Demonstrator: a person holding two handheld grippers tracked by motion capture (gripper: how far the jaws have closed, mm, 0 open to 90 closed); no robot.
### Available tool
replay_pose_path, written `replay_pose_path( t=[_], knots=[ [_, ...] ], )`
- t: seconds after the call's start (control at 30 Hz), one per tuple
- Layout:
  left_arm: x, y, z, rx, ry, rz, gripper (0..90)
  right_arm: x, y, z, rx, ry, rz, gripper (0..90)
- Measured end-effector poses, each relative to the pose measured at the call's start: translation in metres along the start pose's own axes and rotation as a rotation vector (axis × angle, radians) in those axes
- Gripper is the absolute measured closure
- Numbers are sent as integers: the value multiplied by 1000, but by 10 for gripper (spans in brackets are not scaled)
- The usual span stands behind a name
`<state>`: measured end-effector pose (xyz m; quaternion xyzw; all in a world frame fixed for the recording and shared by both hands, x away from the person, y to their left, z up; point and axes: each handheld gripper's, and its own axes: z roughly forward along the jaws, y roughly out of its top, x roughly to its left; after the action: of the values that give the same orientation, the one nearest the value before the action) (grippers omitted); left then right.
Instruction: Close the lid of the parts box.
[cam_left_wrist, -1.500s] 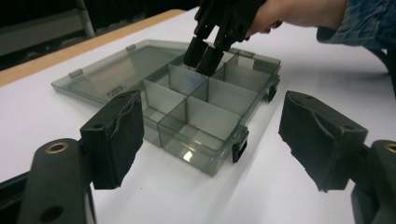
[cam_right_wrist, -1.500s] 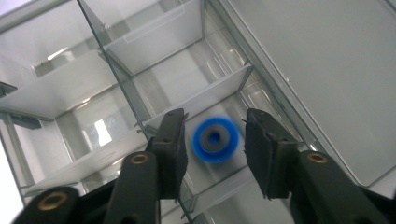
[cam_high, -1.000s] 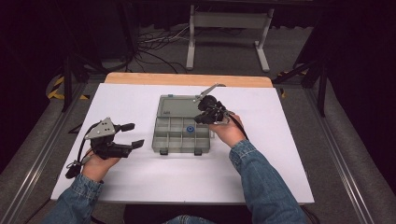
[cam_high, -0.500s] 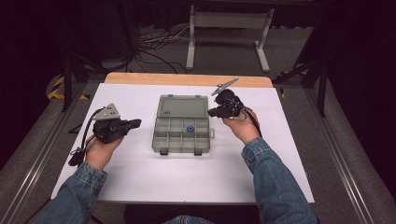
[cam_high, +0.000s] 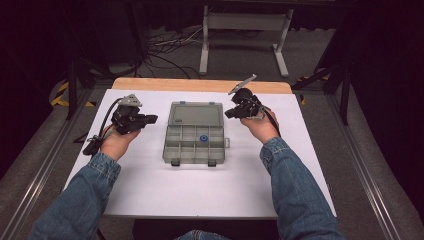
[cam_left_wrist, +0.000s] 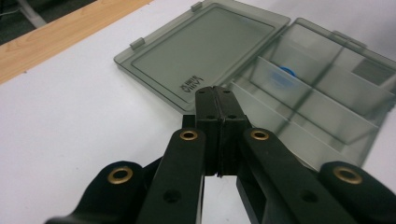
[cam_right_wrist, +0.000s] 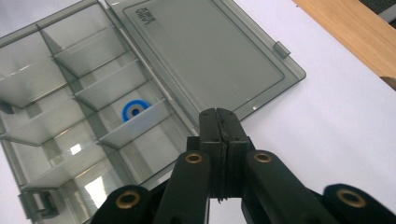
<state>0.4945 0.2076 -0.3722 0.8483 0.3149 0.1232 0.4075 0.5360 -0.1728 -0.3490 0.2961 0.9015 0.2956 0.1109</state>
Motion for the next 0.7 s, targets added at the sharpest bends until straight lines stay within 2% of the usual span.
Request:
replay_pose_path(
  t=[0.2, 0.4, 0.63, 0.67, 0.7],
  knots=[
    [14, 9, 11, 35, 11, -10, 896, -9, 5, 1, -11, -6, -6, 900],
    [24, 14, 19, 57, 9, -40, 896, -18, 6, 7, 12, -7, 7, 900],
    [32, 20, 27, 81, 26, -37, 896, -26, 11, 11, 13, -14, 14, 900],
    [32, 19, 29, 80, 22, -48, 896, -27, 10, 12, 11, -12, 13, 900],
    [33, 19, 30, 87, 26, -36, 896, -28, 10, 14, 11, -8, 14, 900]
  ],
)
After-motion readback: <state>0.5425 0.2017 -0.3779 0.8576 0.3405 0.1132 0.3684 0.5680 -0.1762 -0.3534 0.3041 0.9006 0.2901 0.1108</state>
